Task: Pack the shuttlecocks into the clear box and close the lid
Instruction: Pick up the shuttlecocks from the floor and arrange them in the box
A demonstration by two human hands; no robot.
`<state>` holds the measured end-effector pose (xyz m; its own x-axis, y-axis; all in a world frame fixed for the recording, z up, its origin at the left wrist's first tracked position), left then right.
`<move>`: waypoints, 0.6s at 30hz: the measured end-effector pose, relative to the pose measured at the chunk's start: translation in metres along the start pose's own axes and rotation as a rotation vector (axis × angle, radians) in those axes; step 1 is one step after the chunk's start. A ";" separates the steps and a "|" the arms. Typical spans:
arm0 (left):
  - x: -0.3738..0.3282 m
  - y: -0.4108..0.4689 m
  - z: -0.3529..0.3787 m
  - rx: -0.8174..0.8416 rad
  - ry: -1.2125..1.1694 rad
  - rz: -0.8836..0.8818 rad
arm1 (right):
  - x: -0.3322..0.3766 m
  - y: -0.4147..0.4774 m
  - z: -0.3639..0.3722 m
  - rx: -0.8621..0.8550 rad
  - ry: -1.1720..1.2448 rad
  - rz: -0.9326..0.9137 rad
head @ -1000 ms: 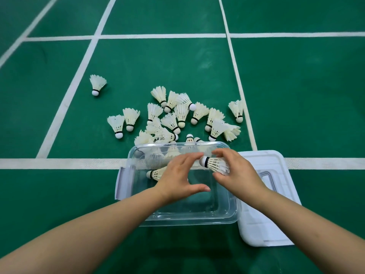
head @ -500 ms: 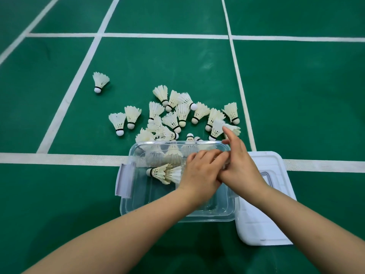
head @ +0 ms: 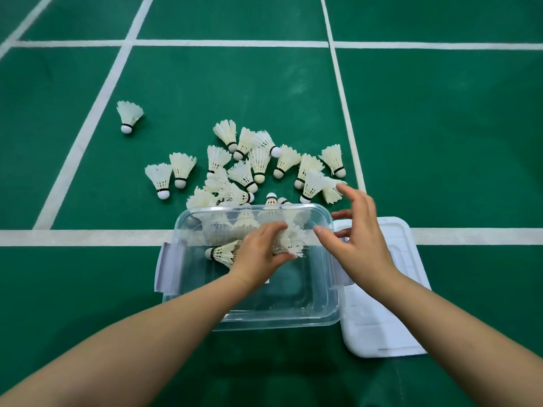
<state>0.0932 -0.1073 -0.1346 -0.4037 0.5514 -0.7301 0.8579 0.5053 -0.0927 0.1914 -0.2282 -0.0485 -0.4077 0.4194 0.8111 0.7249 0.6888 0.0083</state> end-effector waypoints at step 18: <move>0.045 -0.004 -0.001 0.071 0.416 -0.094 | -0.002 -0.008 -0.002 0.042 0.051 -0.009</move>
<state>0.0712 -0.0844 -0.1664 -0.5622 0.7331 -0.3827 0.8253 0.5270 -0.2027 0.1873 -0.2356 -0.0486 -0.3845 0.3837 0.8396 0.6970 0.7171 -0.0085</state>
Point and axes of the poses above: each hand's wrist, its own y-axis towards the middle knuckle, its own z-axis out of the palm, x = y × z, the point moved 8 cm from there along y, towards the middle knuckle, and after that the axes turned 5 degrees about -y, right-handed, at the moved point
